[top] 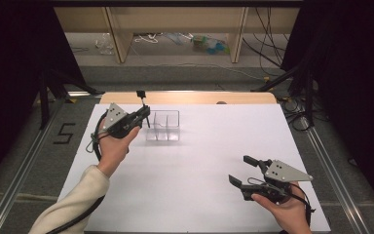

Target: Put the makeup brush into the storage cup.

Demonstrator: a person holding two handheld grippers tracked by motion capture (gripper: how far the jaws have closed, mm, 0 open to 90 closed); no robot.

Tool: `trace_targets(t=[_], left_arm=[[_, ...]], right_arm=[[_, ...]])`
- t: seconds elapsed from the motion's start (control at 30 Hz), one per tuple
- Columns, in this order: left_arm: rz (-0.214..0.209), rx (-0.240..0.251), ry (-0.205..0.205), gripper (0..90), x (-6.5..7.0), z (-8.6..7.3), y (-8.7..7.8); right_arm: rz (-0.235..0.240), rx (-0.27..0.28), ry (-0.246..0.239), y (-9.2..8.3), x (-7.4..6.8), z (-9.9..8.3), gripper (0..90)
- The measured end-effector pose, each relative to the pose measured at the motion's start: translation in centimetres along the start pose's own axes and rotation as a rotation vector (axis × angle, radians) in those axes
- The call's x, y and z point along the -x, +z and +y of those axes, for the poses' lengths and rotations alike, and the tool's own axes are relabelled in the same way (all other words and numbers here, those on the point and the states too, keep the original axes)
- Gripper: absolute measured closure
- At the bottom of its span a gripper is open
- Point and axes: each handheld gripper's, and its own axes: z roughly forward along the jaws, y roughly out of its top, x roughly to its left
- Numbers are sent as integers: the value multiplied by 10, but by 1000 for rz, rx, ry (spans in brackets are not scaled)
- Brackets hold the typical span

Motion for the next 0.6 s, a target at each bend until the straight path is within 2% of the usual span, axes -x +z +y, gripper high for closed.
trace_targets(t=[0.33, 0.53, 0.6], left_arm=[[4, 0, 9, 850, -2, 2, 2], [6, 3, -6, 850, -3, 3, 3], [5, 3, 8, 850, -4, 3, 4]], right_arm=[[5, 11, 5, 1, 0, 0, 206], [3, 2, 1, 0, 0, 0, 205], [6, 9, 3, 1, 0, 0, 205]])
